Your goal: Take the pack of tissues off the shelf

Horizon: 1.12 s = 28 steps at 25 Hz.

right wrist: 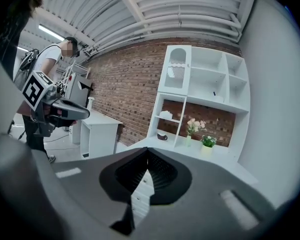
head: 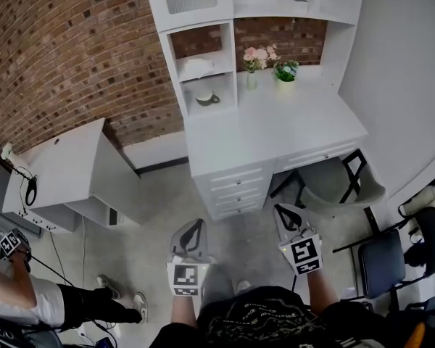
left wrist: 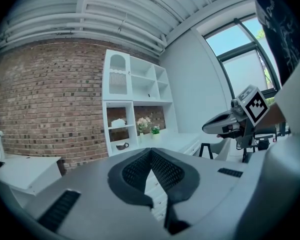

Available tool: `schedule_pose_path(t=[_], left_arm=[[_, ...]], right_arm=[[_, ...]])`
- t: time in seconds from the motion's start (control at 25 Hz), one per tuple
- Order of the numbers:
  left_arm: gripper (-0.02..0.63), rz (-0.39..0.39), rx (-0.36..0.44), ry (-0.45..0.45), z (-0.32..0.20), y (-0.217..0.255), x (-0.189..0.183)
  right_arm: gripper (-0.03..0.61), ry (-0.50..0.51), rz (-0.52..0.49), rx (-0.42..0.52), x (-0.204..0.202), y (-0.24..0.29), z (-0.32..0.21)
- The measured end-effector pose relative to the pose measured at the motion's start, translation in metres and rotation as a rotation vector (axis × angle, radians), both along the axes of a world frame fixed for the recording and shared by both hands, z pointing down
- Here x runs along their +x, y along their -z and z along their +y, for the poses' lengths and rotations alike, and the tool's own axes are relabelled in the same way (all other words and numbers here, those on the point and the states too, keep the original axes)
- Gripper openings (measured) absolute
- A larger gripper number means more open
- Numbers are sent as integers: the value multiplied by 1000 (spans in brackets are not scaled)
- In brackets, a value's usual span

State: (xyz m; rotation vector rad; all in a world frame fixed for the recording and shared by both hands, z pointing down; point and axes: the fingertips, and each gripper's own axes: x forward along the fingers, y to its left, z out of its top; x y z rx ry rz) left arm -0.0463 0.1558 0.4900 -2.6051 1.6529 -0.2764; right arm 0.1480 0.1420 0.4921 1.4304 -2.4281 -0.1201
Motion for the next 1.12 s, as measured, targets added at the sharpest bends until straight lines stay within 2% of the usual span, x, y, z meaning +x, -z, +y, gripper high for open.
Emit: schedule_pose_path(t=[0.44,0.64,1.12], left_arm=[[8,11,-5,-21,-53,-5,-6],[8,22,-17,-7,-85,-9,-25],[8,26,-11,-40,-171,-4,-68]], right_arm=[[3,-16,3,16,-9,0,-47],[3,-13,17,3,-26,-6,-77],[5,-26,33,-26,-72,-11,-153]])
